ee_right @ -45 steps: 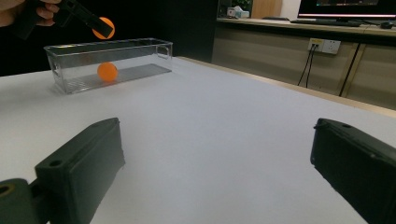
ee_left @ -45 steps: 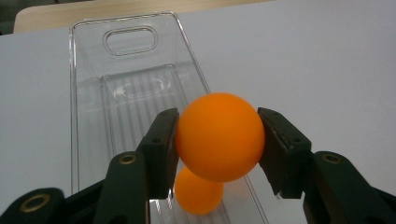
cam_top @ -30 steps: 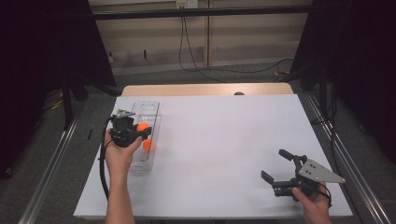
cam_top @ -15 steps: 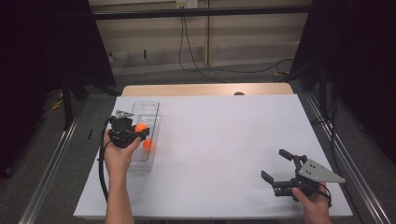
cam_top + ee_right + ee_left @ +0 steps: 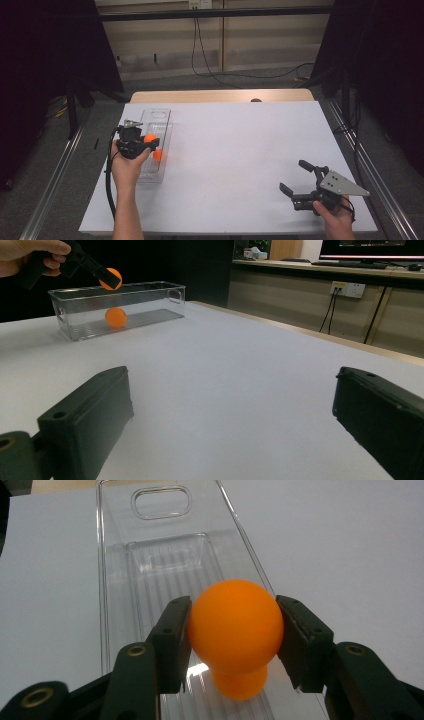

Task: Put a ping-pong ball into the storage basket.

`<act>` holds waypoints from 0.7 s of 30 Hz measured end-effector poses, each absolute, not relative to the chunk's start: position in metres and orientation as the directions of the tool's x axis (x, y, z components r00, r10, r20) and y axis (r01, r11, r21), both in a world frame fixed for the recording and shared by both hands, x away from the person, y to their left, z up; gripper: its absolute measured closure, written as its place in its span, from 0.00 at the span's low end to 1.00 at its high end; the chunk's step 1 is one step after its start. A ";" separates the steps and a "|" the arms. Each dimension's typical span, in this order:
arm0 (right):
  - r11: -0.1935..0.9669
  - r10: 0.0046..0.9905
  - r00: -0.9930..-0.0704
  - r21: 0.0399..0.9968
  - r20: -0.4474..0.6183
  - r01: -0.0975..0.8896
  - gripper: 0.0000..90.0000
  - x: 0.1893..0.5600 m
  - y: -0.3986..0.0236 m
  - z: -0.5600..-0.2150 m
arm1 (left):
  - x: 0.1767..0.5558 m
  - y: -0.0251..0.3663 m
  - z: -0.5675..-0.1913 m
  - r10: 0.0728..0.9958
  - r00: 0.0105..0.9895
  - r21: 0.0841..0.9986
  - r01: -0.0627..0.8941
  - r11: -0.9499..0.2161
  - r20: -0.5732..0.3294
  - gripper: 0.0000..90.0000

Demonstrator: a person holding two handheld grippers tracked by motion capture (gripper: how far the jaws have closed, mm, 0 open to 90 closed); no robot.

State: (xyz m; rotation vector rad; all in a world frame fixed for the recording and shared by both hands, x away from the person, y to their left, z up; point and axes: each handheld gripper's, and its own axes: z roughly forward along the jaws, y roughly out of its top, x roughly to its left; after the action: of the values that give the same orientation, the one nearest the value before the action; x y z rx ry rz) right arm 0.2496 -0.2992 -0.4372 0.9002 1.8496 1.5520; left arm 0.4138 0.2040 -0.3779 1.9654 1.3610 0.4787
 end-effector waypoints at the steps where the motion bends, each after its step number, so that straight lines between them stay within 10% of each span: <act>1: 0.107 0.785 -0.620 0.985 0.002 0.138 0.02 0.250 -0.299 -0.437 | 0.414 0.204 -0.378 0.922 0.378 0.714 0.669 -0.209 -0.084 0.57; 21: 0.105 0.785 -0.620 0.985 0.004 0.140 0.02 0.250 -0.299 -0.437 | 0.415 0.206 -0.383 0.928 0.366 0.704 0.677 -0.217 -0.066 0.57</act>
State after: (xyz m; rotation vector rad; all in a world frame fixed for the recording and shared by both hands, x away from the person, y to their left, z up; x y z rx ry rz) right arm 0.2495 -0.2991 -0.4372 0.9002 1.8495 1.5525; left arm 0.4155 0.2060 -0.3827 1.9767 1.3852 0.4946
